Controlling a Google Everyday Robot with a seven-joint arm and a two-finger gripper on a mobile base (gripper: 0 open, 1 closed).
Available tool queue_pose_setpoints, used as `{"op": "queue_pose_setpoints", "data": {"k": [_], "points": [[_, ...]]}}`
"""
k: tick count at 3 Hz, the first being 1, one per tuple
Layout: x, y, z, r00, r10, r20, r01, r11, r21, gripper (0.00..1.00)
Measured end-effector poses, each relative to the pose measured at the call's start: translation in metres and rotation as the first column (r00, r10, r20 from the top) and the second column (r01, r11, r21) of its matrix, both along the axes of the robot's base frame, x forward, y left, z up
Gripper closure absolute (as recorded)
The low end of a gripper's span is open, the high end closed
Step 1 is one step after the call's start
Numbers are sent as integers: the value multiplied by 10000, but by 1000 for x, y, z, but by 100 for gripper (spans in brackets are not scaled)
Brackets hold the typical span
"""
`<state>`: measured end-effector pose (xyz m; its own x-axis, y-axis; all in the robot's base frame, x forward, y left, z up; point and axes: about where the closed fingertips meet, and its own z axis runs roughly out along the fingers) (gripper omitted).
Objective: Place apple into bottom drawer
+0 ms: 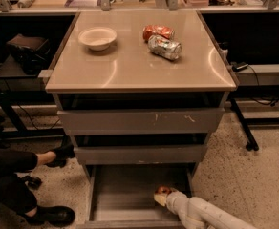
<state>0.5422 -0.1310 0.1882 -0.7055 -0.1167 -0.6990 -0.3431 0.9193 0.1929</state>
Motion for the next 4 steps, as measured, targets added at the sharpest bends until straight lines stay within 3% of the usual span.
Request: {"op": "queue_pose_setpoints", "data": {"k": [1, 2, 3, 4], "points": [[0, 0, 0, 10000, -1, -3, 1, 10000, -1, 100], [-2, 1, -56, 9958, -336, -854, 324, 9994, -151, 100], [-1, 1, -57, 9958, -341, -854, 329, 9993, -152, 100], [-1, 1, -57, 9958, -341, -854, 329, 9993, -152, 83]]}}
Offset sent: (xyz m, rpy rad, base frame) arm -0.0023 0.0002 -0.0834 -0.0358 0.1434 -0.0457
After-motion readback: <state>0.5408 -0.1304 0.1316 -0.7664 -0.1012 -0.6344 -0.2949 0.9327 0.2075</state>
